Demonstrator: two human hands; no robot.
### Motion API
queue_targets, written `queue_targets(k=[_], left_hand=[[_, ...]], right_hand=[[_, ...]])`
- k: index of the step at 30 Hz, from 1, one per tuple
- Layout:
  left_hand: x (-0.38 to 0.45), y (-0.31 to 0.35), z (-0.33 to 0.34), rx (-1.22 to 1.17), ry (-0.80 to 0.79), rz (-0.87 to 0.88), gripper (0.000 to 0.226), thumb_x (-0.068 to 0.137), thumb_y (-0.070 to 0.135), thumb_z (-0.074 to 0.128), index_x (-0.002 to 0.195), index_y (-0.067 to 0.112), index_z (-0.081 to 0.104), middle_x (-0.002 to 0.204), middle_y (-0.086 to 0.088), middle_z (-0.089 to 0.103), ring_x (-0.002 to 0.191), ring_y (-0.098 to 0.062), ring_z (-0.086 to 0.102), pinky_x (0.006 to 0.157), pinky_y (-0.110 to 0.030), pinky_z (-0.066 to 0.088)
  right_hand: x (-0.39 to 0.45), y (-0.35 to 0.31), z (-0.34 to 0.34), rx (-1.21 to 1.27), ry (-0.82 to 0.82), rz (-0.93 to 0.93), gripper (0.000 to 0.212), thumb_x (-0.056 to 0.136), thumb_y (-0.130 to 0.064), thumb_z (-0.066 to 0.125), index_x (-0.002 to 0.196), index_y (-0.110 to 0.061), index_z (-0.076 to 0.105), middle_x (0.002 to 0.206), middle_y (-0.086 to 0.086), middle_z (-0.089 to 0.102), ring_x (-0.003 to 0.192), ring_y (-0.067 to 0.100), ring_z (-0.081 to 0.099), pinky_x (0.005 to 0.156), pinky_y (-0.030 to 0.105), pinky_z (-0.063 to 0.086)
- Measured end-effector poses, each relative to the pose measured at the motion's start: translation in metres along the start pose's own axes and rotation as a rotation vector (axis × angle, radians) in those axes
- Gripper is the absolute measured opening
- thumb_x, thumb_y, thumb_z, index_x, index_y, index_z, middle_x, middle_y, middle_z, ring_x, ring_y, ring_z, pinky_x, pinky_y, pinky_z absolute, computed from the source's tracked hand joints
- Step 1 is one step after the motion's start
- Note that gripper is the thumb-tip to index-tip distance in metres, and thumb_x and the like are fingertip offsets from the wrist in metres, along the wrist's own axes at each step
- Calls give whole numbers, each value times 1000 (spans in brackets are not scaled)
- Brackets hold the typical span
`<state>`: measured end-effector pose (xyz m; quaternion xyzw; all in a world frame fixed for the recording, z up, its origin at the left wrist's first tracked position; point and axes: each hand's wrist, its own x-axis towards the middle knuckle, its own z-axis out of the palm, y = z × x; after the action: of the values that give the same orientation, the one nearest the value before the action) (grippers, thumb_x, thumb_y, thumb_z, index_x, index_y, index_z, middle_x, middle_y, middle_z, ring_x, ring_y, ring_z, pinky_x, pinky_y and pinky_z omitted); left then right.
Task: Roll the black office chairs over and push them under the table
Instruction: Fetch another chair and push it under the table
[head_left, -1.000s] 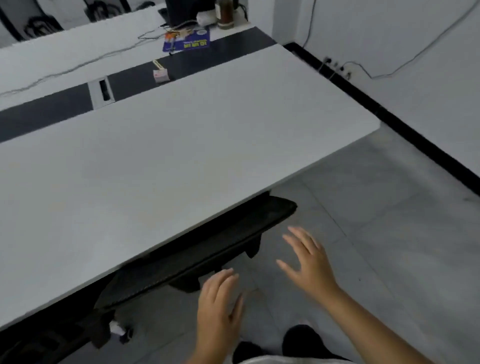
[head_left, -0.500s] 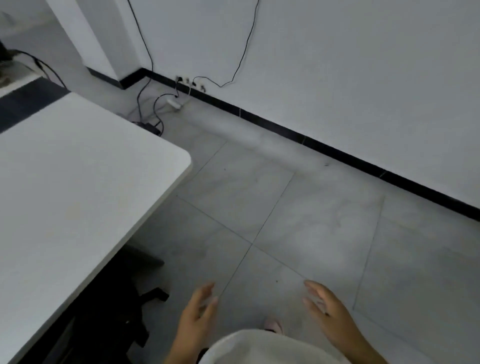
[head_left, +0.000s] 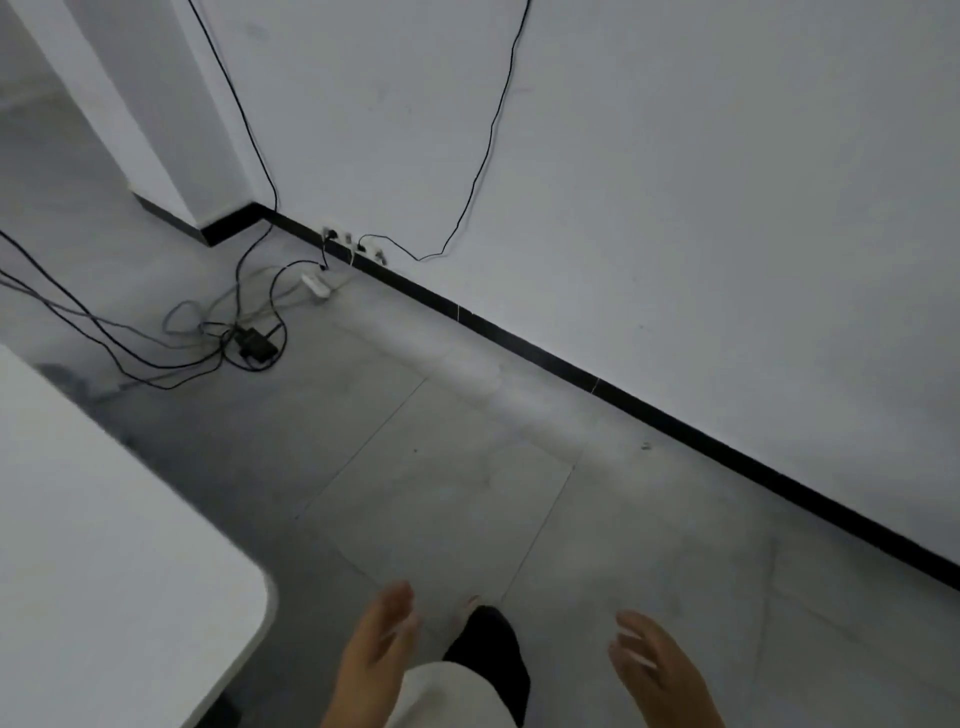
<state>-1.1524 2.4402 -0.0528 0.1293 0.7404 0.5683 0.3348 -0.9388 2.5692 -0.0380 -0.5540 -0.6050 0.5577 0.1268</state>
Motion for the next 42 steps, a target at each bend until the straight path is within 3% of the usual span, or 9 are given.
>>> queue_targets(k=[3, 9, 16, 21, 26, 30, 35, 39, 42], left_hand=[[79, 57, 14, 11, -48, 63, 24, 85, -4, 53, 98, 16, 55, 95, 3, 59, 88, -9, 55, 65, 2, 41], [197, 103, 17, -91, 36, 34, 27, 83, -11, 53, 98, 12, 54, 92, 5, 60, 70, 22, 56, 65, 2, 41], [345, 129, -1, -165, 248, -31, 35, 80, -15, 53, 90, 19, 58, 93, -5, 62, 65, 20, 57, 63, 2, 42], [469, 195, -34, -229, 416, 22, 27, 81, -16, 50, 98, 5, 55, 85, -1, 64, 65, 17, 58, 60, 0, 42], [549, 219, -80, -315, 643, -4, 19, 73, 6, 61, 83, 22, 59, 73, 27, 69, 67, 15, 60, 62, 0, 43], [601, 204, -123, -345, 760, -108, 43, 73, 0, 62, 70, 42, 70, 74, 25, 70, 67, 13, 61, 64, 0, 43], [704, 221, -204, -305, 864, -158, 45, 75, -10, 64, 73, 35, 66, 79, 5, 70, 67, 13, 61, 62, 2, 42], [802, 283, -295, -295, 846, -55, 34, 84, -9, 52, 85, 25, 55, 93, 5, 60, 83, -4, 56, 70, -10, 43], [867, 317, -348, -304, 833, -36, 25, 87, -3, 51, 90, 21, 53, 95, 10, 57, 87, -2, 52, 78, -20, 38]], right_hand=[[77, -78, 5, -36, -31, -77, 25, 81, -8, 63, 104, -18, 56, 106, 5, 61, 92, 3, 59, 65, -2, 40], [202, -177, 38, -53, -155, -133, 25, 86, -9, 57, 105, -24, 53, 104, -5, 57, 92, -1, 51, 69, -2, 40], [362, -259, 113, -130, -265, -99, 23, 85, -4, 58, 105, -14, 58, 107, 5, 59, 86, 4, 53, 66, 4, 41], [495, -377, 188, -219, -493, -303, 30, 83, 0, 59, 102, -23, 54, 106, -4, 58, 82, -23, 54, 68, 0, 42], [583, -468, 267, -287, -636, -324, 31, 84, -4, 58, 92, -34, 54, 104, -15, 57, 82, -24, 52, 67, -1, 42], [635, -499, 337, -367, -710, -270, 24, 80, -4, 63, 96, -21, 58, 111, 5, 62, 80, -12, 59, 65, -1, 41], [684, -573, 461, -359, -777, -255, 69, 40, -56, 82, 94, -22, 58, 107, 0, 64, 77, -7, 61, 63, 2, 44], [722, -656, 563, -342, -846, -314, 36, 79, -13, 65, 113, -7, 55, 110, -3, 59, 80, -14, 58, 64, 2, 44], [752, -702, 609, -334, -874, -294, 28, 84, -5, 58, 110, -16, 55, 107, -3, 58, 80, -19, 56, 67, 3, 44]])
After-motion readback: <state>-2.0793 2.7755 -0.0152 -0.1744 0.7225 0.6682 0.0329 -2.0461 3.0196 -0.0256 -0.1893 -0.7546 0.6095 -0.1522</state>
